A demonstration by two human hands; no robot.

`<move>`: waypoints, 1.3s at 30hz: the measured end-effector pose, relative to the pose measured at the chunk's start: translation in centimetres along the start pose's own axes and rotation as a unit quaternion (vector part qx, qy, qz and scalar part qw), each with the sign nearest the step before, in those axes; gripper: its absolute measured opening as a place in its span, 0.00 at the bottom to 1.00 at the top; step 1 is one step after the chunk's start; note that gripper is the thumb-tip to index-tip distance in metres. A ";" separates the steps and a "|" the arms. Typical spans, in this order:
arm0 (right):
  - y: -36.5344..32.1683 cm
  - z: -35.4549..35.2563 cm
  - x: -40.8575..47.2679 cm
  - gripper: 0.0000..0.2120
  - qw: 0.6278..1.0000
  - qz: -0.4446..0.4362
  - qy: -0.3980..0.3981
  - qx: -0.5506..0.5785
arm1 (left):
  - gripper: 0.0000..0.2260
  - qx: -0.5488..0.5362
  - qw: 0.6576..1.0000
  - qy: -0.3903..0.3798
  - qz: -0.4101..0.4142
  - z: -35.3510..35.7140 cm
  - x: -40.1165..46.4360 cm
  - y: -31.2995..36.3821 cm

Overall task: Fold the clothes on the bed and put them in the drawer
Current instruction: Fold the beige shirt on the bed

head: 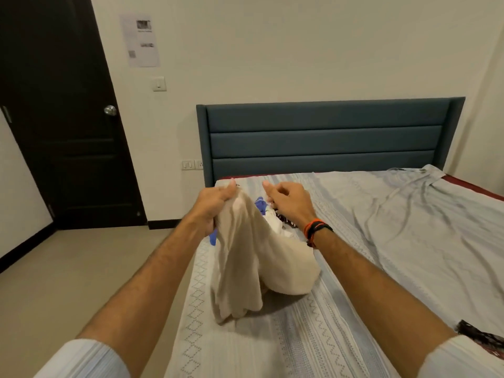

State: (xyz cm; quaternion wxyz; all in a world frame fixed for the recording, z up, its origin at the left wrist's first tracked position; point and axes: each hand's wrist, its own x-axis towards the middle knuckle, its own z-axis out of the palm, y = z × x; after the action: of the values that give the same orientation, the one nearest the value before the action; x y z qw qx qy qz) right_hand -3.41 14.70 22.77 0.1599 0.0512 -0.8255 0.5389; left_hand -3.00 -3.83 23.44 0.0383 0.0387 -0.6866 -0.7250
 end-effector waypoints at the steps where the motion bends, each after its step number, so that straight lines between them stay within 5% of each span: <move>1: -0.5 0.2 -0.6 0.26 0.994 0.049 -0.077 0.055 | 0.14 -0.009 1.000 -0.005 -0.021 0.0 -0.3 -0.6; 4: -0.4 0.6 -2.1 0.26 0.956 0.099 -0.260 0.096 | 0.11 -0.086 0.992 -0.045 -0.082 0.5 -1.4 -1.9; 6: 0.4 1.3 -2.8 0.22 0.952 0.059 -0.290 0.075 | 0.10 -0.136 0.984 -0.042 -0.106 0.6 -1.8 -2.3; 12: 1.3 3.2 -4.1 0.36 0.985 -0.042 -0.139 -0.088 | 0.07 -0.230 0.970 -0.001 -0.081 0.5 -1.7 -2.7; 17: 1.2 3.8 -3.4 0.03 0.996 -0.053 -0.012 -0.077 | 0.11 -0.298 0.952 0.005 -0.074 0.5 -1.7 -2.9; 19: 1.2 3.8 -2.9 0.11 0.999 -0.033 -0.017 -0.037 | 0.13 -0.200 0.978 0.006 -0.055 0.4 -1.5 -3.5; 21: 0.9 3.4 -2.5 0.16 0.999 -0.006 -0.035 0.036 | 0.13 0.015 0.998 0.062 0.001 0.1 -1.0 -4.7; 24: 0.0 2.4 -2.1 0.16 0.990 0.018 -0.083 0.110 | 0.16 0.213 0.967 0.120 0.064 -0.2 -1.0 -5.9; 26: -0.4 1.5 -1.9 0.21 0.987 0.016 -0.129 0.091 | 0.19 0.272 0.956 0.079 0.075 -0.3 -1.0 -6.7; 29: -1.3 0.1 -1.9 0.21 0.984 0.008 -0.152 0.094 | 0.05 0.352 0.933 -0.018 0.066 -0.5 -1.2 -7.6; 31: -1.4 -0.8 -1.7 0.18 0.982 -0.001 -0.150 0.117 | 0.11 0.390 0.917 -0.055 0.056 -0.7 -1.0 -8.7; 36: -0.9 -2.7 -0.9 0.15 0.984 -0.002 -0.119 0.130 | 0.08 0.424 0.902 0.033 0.066 -1.2 -1.0 -10.3; 39: 0.1 -4.0 0.0 0.23 0.996 -0.010 -0.058 0.073 | 0.09 0.434 0.889 0.081 0.119 -2.2 -0.7 -9.1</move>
State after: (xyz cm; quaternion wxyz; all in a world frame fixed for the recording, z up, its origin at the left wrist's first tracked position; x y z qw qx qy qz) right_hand -2.58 18.38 24.15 0.1133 0.1024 -0.7915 0.5918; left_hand -2.14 -5.42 14.21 0.1591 0.0276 -0.9267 -0.3393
